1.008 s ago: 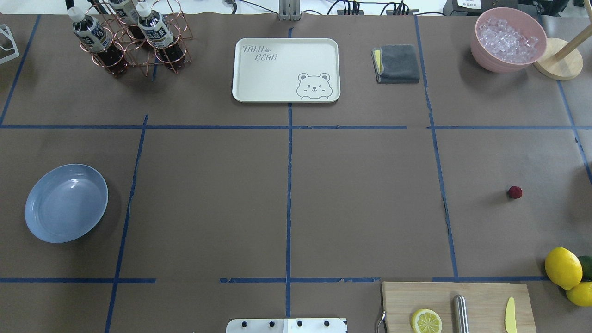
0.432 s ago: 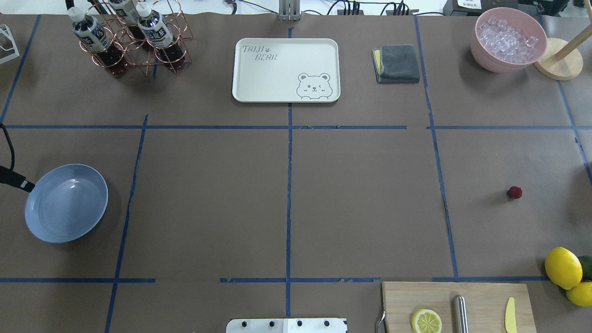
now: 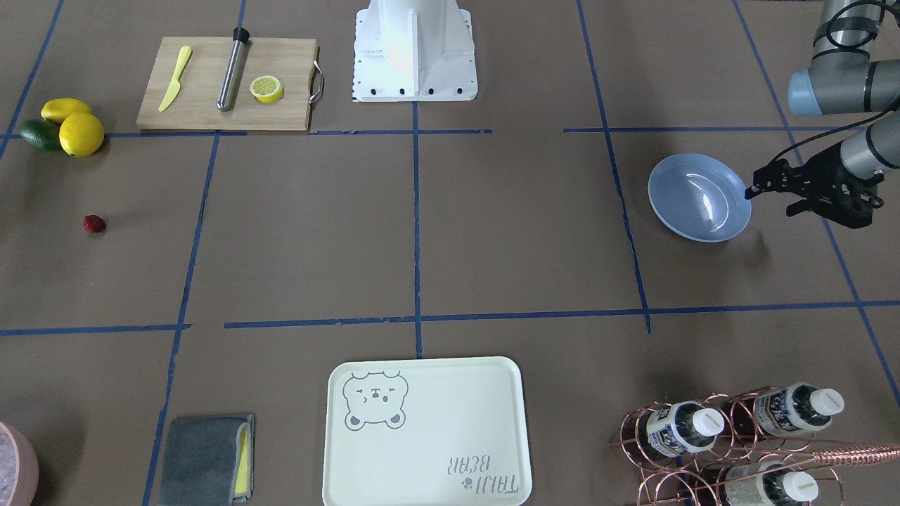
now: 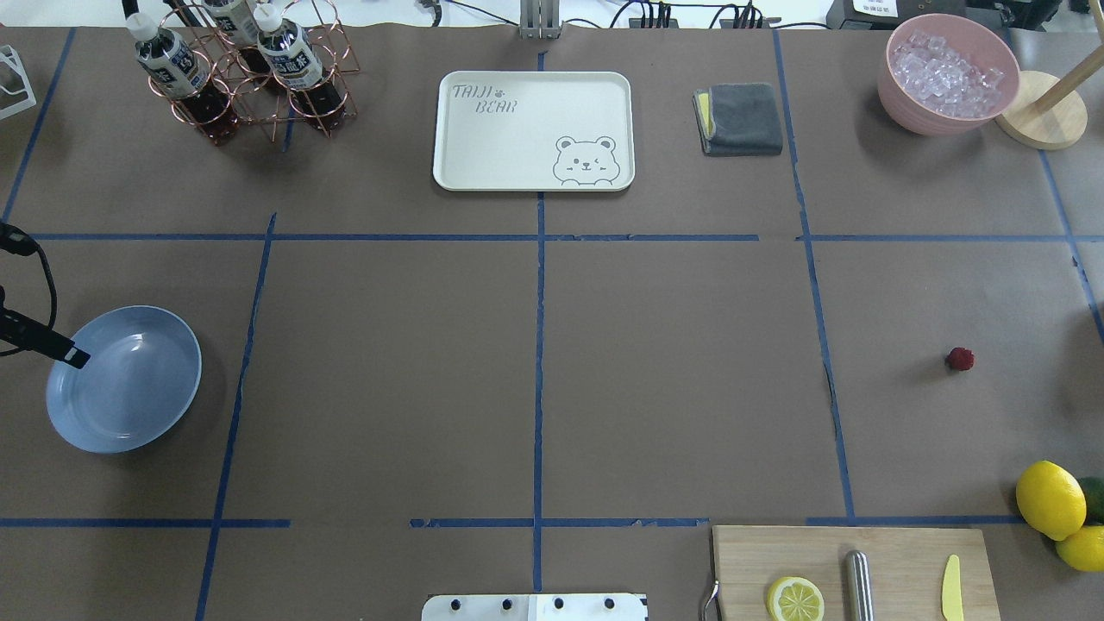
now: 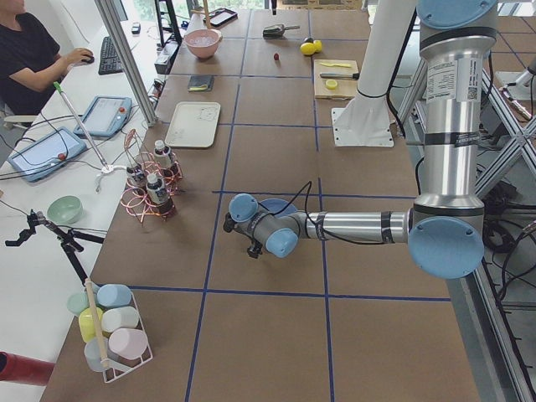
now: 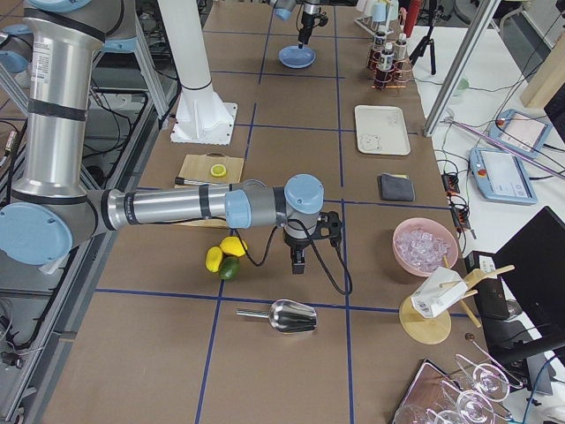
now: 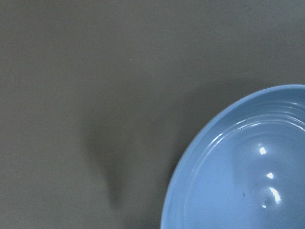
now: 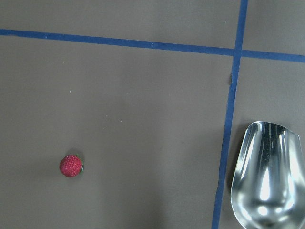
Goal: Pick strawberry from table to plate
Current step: 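Lower the left gripper to the rim of the light blue plate and grip it, then slide the light blue plate with the left gripper toward the table center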
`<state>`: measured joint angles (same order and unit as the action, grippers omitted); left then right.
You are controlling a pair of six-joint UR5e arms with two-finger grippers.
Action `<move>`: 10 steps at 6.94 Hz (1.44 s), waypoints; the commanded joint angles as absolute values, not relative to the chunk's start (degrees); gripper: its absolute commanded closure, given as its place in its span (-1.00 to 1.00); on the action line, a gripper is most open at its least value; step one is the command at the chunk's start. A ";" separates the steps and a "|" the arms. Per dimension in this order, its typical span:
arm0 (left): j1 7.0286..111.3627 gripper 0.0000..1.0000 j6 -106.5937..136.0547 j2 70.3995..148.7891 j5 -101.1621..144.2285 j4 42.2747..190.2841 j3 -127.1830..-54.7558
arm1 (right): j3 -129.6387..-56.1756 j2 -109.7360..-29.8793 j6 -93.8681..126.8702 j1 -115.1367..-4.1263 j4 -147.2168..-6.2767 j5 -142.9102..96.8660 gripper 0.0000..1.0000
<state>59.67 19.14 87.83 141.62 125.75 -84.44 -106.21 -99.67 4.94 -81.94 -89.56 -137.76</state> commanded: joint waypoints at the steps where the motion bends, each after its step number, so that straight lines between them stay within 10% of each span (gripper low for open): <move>1: 59.15 -0.11 19.07 89.03 141.59 125.60 -83.15 | -106.17 -99.58 5.01 -81.91 -89.47 -137.72 -1.00; 2: 59.24 0.73 18.99 89.03 141.59 125.60 -83.23 | -106.17 -99.58 5.01 -81.91 -89.47 -137.72 -1.00; 3: 59.15 1.00 18.98 89.03 141.33 125.60 -83.06 | -106.17 -99.49 5.01 -82.00 -89.47 -137.72 -1.00; 10: 45.69 1.00 68.37 106.45 136.62 125.86 -95.98 | -106.52 -99.40 5.10 -82.00 -89.38 -142.55 -1.00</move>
